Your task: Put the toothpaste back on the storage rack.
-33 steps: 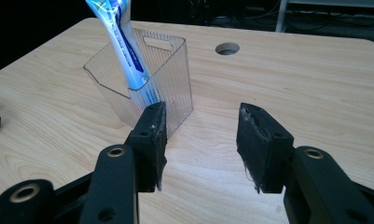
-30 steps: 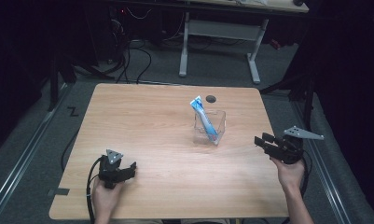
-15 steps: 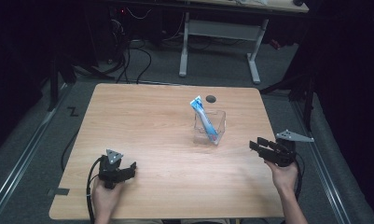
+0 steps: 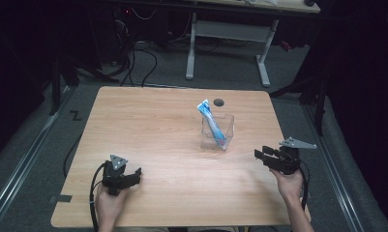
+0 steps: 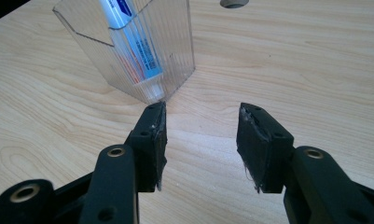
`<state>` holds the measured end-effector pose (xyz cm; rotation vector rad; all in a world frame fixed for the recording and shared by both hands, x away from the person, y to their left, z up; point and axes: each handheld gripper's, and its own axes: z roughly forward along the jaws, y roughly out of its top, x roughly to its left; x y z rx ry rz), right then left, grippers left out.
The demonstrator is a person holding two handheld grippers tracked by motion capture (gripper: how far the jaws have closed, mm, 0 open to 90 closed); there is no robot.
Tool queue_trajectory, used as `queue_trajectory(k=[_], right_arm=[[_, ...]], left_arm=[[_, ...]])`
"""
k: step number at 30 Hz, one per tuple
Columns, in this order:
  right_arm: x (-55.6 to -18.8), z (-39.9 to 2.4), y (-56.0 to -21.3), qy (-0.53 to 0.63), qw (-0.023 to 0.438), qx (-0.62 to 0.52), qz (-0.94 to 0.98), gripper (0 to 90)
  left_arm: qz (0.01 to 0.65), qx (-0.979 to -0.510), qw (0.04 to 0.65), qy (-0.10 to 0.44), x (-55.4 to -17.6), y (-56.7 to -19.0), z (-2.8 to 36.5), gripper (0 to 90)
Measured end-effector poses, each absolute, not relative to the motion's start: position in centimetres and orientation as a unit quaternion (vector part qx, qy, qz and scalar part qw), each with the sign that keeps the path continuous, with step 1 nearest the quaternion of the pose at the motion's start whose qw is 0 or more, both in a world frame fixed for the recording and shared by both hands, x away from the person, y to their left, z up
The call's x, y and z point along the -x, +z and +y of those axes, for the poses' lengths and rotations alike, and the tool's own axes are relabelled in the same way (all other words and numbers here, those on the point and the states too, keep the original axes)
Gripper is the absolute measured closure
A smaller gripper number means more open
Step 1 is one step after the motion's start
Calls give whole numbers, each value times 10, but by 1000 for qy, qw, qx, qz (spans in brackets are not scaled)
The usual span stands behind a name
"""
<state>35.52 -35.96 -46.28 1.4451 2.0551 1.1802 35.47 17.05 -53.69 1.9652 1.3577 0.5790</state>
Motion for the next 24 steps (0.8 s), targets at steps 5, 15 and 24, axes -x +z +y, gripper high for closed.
queue_trajectory(k=[5,15,24], right_arm=[[-358,-357,-470,412,178,-517,729,528],[-365,-345,-480,402,170,-513,739,528],[-369,-333,-497,393,161,-512,747,520]], left_arm=[[520,-753,335,222,-355,-537,171,223],[520,-753,335,222,-355,-537,171,223],[520,-753,335,222,-355,-537,171,222]])
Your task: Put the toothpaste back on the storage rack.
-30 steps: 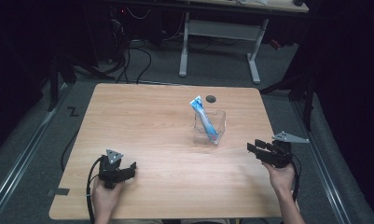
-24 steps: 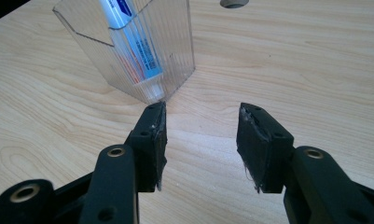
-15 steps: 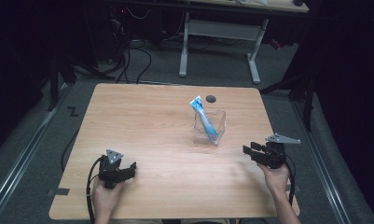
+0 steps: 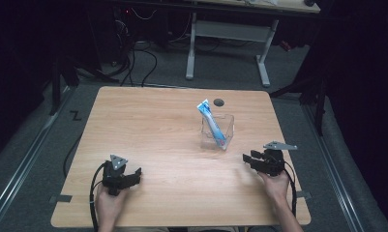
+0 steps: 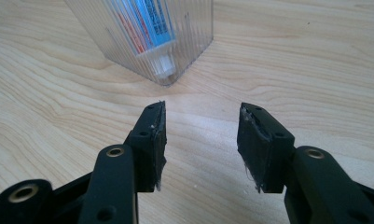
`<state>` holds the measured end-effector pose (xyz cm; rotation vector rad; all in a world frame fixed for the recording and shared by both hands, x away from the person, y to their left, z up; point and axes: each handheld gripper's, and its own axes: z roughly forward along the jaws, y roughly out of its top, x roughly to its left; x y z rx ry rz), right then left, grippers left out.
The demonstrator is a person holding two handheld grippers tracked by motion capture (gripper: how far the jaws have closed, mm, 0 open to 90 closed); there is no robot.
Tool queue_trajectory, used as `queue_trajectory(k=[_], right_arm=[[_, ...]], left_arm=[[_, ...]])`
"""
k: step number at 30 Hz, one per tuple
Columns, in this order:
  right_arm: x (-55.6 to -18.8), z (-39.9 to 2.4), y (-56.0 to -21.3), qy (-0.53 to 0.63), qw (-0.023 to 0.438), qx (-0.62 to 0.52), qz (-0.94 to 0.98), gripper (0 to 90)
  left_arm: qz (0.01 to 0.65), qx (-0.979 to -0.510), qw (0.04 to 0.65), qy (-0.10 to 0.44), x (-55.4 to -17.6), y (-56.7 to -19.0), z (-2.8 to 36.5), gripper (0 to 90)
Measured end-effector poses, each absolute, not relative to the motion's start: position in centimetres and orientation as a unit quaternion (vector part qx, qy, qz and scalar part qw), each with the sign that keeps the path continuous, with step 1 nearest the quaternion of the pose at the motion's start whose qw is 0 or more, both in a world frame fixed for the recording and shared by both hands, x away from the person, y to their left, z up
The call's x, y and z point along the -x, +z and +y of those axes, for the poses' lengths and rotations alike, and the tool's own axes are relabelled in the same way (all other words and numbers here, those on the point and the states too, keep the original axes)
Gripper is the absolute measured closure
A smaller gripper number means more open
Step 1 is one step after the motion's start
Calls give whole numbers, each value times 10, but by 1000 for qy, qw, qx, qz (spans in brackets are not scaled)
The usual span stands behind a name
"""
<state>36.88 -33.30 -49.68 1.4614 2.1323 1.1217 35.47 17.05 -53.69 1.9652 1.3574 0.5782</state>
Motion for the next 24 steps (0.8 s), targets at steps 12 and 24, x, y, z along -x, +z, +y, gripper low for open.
queue_trajectory(k=[12,24], right_arm=[[-373,-324,-506,369,181,-503,760,477],[-378,-318,-514,353,197,-498,767,455]], left_arm=[[520,-753,335,222,-355,-537,171,222],[520,-754,335,222,-355,-537,171,222]])
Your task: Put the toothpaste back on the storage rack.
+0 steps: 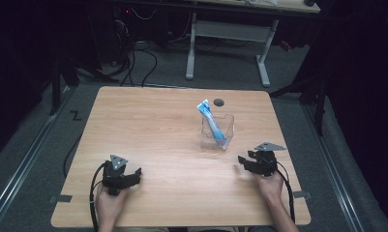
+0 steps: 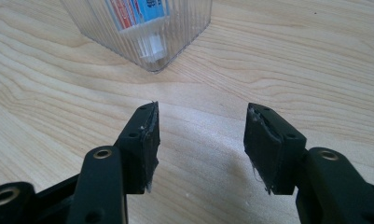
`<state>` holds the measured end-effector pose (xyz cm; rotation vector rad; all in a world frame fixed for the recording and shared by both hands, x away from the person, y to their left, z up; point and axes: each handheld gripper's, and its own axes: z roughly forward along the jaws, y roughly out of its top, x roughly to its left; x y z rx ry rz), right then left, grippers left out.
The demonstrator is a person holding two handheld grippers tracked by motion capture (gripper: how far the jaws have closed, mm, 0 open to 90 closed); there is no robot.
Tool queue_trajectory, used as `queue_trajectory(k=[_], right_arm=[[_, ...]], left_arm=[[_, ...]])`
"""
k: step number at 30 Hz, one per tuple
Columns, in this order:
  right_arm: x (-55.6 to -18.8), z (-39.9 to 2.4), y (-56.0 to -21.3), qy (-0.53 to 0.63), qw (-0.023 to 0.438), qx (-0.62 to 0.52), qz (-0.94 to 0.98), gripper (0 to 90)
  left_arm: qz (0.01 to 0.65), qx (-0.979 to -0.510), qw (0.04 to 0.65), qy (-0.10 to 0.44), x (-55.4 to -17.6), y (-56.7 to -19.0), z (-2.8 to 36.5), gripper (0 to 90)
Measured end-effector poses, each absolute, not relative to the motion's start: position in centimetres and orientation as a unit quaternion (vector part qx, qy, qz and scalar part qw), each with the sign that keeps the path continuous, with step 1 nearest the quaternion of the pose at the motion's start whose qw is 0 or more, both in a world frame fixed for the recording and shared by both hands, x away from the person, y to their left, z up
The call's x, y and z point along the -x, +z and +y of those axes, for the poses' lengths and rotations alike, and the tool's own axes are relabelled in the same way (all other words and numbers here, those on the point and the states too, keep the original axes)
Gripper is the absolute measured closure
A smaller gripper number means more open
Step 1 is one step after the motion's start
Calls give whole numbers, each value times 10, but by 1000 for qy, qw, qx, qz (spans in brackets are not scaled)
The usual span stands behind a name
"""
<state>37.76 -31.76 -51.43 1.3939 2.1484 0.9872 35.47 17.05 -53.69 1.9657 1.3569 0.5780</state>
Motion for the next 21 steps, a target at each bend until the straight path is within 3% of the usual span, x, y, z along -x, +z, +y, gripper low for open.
queue_trajectory(k=[21], right_arm=[[-378,-311,-530,333,220,-500,769,440]], left_arm=[[520,-754,336,221,-355,-537,170,221]])
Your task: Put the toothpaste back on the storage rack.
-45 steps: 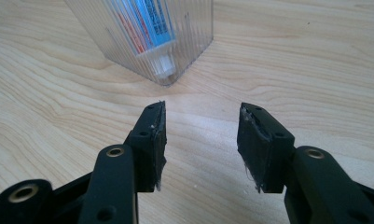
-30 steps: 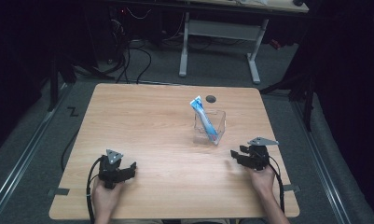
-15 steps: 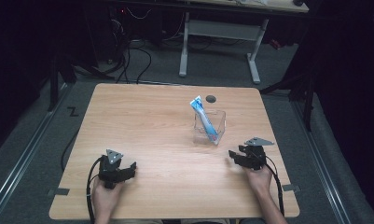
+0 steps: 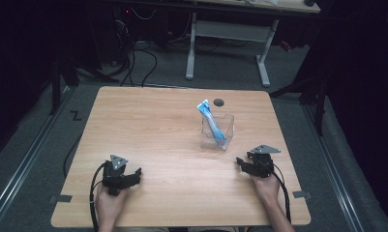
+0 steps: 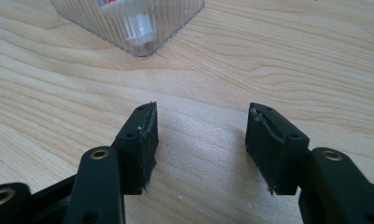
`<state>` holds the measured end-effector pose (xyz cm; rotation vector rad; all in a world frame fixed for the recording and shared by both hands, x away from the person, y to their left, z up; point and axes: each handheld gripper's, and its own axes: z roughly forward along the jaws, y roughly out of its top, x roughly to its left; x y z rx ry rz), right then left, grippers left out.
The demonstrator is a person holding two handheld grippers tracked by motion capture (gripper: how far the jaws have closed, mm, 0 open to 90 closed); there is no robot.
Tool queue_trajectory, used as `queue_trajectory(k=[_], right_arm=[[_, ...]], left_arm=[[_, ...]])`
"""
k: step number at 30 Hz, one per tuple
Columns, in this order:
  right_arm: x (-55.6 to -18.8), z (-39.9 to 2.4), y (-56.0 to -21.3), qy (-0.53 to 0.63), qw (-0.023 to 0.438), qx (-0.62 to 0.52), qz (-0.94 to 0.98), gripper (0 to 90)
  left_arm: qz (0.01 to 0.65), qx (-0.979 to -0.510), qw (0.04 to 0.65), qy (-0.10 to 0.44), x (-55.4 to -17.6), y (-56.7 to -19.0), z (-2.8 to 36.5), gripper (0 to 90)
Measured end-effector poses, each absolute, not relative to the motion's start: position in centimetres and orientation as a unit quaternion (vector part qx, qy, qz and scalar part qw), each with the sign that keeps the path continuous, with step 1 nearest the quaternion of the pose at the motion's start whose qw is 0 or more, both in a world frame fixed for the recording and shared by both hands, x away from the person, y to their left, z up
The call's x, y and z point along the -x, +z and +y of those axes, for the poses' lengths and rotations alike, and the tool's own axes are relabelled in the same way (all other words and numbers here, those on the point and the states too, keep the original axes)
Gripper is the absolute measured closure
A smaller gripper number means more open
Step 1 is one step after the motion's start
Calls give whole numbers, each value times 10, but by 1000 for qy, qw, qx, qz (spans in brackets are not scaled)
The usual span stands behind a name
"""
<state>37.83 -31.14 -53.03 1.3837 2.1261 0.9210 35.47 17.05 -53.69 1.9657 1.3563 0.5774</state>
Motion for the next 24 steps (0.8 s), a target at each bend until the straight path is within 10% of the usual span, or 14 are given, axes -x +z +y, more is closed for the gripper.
queue_trajectory(k=[24], right_arm=[[-379,-309,-531,328,225,-495,772,404]], left_arm=[[519,-754,336,222,-355,-537,170,220]])
